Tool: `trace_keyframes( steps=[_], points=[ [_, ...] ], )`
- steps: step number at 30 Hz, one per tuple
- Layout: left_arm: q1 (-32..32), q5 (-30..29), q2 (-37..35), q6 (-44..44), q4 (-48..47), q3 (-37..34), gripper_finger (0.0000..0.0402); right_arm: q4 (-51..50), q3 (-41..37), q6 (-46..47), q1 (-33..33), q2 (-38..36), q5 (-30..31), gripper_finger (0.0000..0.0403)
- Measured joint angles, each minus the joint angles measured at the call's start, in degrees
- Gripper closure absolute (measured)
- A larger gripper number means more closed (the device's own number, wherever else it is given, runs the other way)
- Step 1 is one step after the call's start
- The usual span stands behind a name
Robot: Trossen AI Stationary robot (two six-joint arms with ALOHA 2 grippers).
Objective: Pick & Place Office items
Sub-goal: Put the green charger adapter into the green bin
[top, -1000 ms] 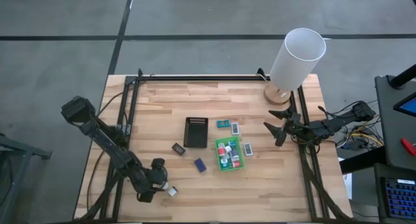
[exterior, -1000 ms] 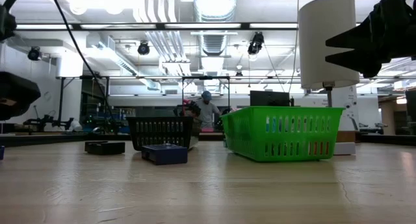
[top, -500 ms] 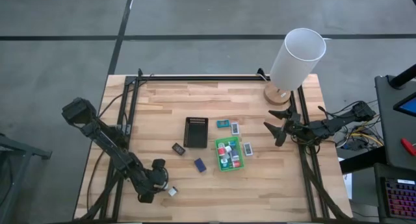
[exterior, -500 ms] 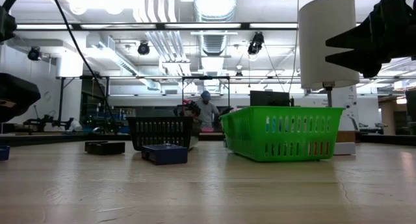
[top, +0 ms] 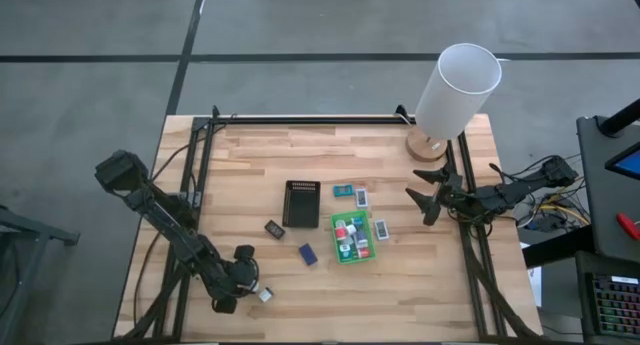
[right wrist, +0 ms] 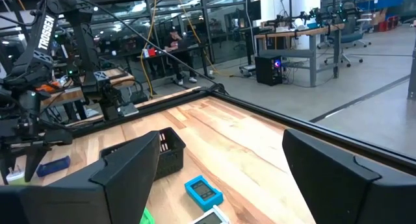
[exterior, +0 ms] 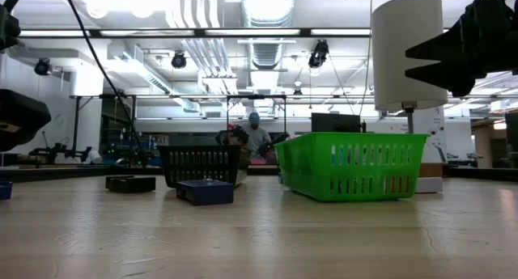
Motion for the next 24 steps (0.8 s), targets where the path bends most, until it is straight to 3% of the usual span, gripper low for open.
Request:
trace_keyframes(
  steps=[11, 24],
  points=[
    [0.7, -0.6, -2.0, 3.0, -4.9, 2.7, 0.0254, 0.0, 0.0, 0.0, 0.0, 0.0, 0.0, 0.0077],
    [6.2, -0.7, -2.4, 8.7, -13.6, 9.1, 0.0258, 0.0, 0.0, 0.0, 0.0, 0.0, 0.0, 0.0085]
  ],
)
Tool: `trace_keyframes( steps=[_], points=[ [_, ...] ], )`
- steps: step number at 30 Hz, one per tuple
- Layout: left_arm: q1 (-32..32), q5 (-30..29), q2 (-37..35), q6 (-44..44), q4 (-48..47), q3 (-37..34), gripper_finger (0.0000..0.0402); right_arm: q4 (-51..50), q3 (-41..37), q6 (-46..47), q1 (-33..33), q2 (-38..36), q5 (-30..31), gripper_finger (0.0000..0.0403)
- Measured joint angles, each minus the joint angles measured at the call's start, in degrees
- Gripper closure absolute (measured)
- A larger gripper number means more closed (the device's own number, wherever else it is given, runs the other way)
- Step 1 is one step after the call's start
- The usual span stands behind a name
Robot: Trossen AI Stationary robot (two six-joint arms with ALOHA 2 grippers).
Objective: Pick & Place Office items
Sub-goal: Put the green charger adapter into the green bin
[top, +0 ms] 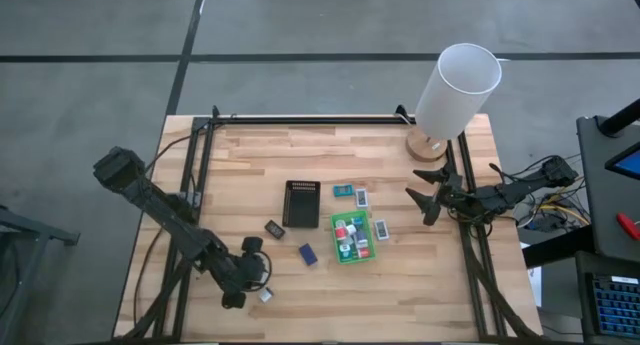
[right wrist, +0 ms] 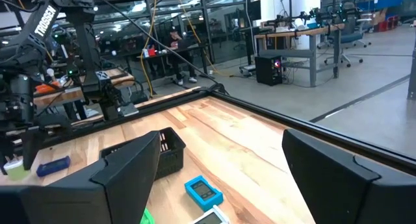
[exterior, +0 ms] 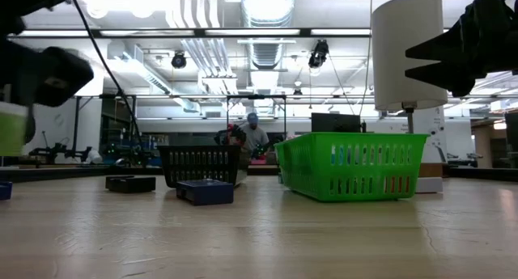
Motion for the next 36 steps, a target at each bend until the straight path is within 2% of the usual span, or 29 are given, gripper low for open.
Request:
trace_keyframes(
  steps=[11, 16, 27, 36],
  points=[
    [9.3, 0.5, 0.0, 11.1, 1.2, 2.2, 0.0255, 0.0, 0.0, 0.0, 0.0, 0.0, 0.0, 0.0076],
    [14.7, 3.0, 0.0, 14.9, 2.0, 3.5, 0.0251, 0.0, 0.0, 0.0, 0.0, 0.0, 0.0, 0.008],
    [22.5, 3.5, 0.9, 26.8, 2.6, 7.7, 0.0248, 0.0, 0.0, 0.0, 0.0, 0.0, 0.0, 0.0079],
    [29.9, 7.9, 4.4, 34.4, 2.4, 11.4, 0.0253, 0.0, 0.0, 0.0, 0.0, 0.0, 0.0, 0.0079]
  ],
)
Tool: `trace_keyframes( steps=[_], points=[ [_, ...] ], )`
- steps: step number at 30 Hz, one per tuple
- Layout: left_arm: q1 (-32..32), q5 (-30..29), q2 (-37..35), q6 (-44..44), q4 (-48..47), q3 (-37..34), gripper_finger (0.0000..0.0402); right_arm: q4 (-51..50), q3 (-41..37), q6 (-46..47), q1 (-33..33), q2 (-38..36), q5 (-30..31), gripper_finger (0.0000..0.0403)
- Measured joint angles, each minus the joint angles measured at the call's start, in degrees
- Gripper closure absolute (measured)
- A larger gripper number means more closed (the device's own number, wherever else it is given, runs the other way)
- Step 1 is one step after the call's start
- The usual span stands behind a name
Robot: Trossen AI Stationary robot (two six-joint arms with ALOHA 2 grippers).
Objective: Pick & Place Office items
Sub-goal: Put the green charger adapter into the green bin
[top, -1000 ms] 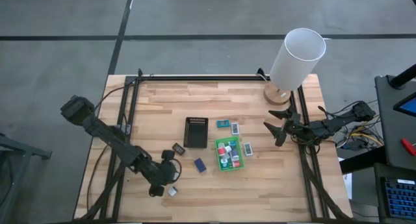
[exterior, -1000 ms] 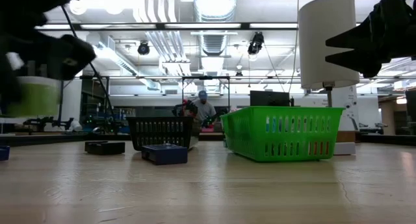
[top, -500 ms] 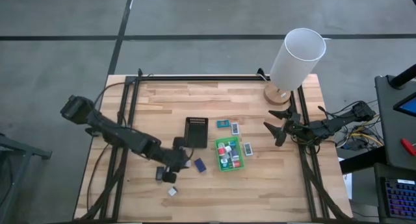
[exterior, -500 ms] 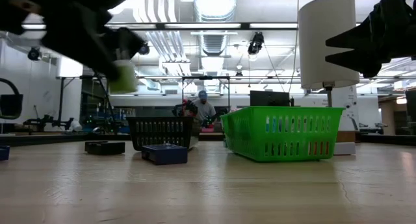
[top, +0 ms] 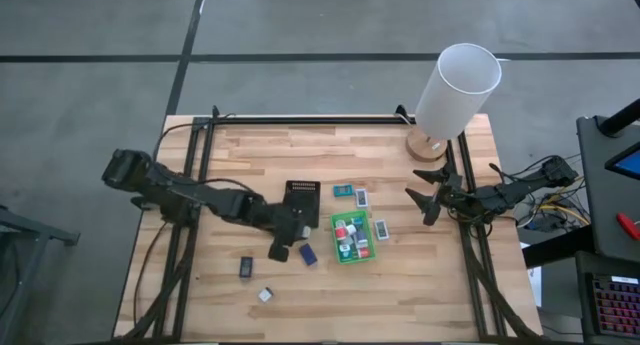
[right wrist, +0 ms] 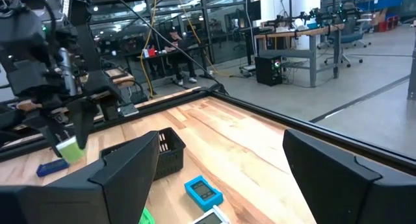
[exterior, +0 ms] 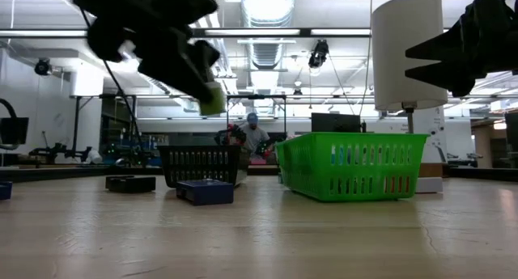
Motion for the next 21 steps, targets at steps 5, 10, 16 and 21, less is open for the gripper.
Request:
trace_keyframes(
  steps=[5, 10, 16, 21],
  points=[
    [3.3, 1.4, 4.4, 4.8, 0.3, 4.5, 0.0247, 0.0, 0.0, 0.0, 0.0, 0.0, 0.0, 0.0085],
    [5.6, 1.8, 9.3, 8.9, 0.0, 9.7, 0.0247, 0.0, 0.0, 0.0, 0.0, 0.0, 0.0, 0.0083],
    [8.7, 2.6, 14.7, 10.7, -1.0, 15.8, 0.0246, 0.0, 0.0, 0.0, 0.0, 0.0, 0.0, 0.0076],
    [10.9, 4.5, 18.2, 10.3, -0.9, 19.8, 0.0241, 0.0, 0.0, 0.0, 0.0, 0.0, 0.0, 0.0079]
  ],
)
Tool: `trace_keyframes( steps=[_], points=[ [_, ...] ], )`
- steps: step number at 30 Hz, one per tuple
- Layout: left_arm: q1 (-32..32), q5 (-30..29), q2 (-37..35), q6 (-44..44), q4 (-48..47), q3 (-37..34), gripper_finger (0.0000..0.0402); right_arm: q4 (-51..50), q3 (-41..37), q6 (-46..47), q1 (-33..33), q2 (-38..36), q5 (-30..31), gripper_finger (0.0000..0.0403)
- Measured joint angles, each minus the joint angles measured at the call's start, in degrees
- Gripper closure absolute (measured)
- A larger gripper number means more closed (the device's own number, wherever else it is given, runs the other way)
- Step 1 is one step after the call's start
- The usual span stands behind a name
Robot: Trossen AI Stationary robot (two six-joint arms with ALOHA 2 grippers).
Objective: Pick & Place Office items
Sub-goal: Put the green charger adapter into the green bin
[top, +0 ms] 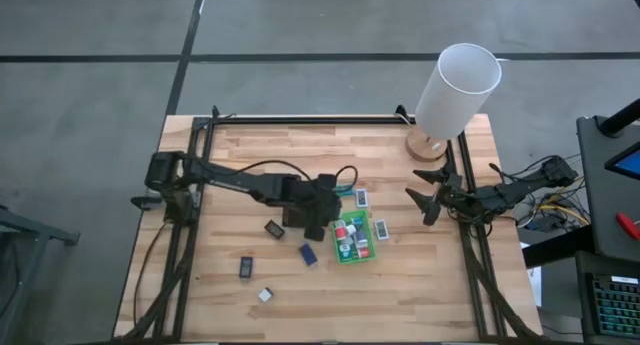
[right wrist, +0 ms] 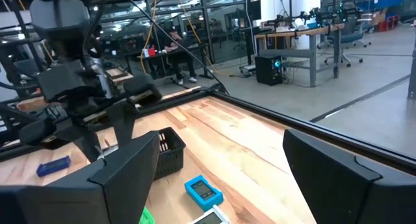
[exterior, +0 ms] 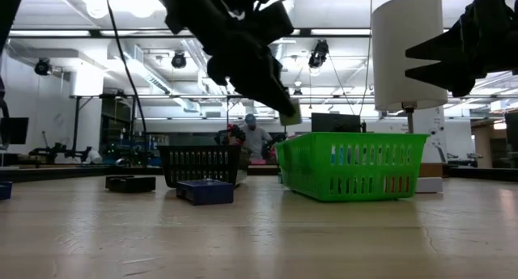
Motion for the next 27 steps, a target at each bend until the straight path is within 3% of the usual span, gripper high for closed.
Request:
trace_keyframes(
  steps=[12, 27],
  points=[
    [0.2, 9.1, 2.1, 3.6, 0.1, 1.4, 0.0239, 0.0, 0.0, 0.0, 0.0, 0.0, 0.0, 0.0079],
    [1.6, 12.7, 2.2, 5.0, 0.7, 1.3, 0.0238, 0.0, 0.0, 0.0, 0.0, 0.0, 0.0, 0.0085]
  ],
)
